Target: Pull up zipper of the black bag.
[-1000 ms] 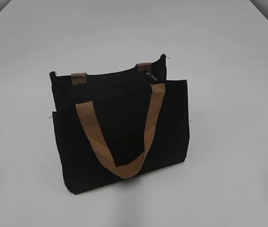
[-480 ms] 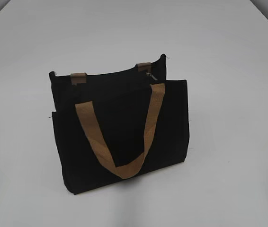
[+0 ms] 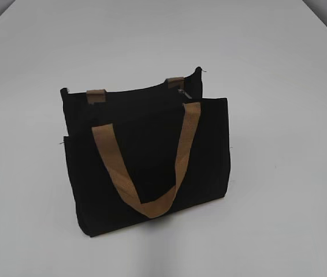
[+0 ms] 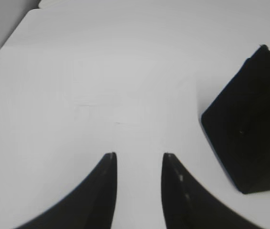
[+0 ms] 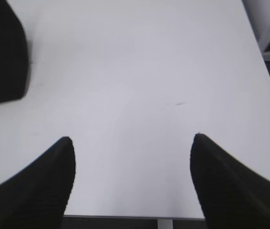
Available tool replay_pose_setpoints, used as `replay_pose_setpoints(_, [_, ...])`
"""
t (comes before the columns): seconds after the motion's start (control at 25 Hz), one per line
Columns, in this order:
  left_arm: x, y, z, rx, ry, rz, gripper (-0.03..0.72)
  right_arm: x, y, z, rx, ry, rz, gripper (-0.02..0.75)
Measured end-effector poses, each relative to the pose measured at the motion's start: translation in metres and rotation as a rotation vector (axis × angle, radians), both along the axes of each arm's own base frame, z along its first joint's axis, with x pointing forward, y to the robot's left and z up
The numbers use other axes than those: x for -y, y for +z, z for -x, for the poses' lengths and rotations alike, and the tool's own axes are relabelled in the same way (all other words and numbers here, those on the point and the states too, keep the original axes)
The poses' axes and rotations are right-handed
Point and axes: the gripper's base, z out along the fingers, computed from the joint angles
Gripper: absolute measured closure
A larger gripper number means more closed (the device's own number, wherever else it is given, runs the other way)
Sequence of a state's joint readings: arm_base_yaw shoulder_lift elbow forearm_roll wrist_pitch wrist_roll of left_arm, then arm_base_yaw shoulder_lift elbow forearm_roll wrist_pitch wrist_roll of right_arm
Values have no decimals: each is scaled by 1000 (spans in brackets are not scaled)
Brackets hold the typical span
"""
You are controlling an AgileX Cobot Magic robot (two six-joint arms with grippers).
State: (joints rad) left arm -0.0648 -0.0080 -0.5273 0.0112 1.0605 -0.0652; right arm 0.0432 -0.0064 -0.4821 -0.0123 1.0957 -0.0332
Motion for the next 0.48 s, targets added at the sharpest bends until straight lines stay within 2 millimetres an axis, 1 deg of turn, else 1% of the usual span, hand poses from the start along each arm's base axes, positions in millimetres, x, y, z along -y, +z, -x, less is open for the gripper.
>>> replay_pose_setpoints(0.12, [1, 0, 0, 1, 35, 2, 446, 0, 0, 0, -1, -25, 0, 160])
replay_pose_setpoints(0.48, [0, 0, 0, 2, 28, 1, 446, 0, 0, 0, -1, -24, 0, 160])
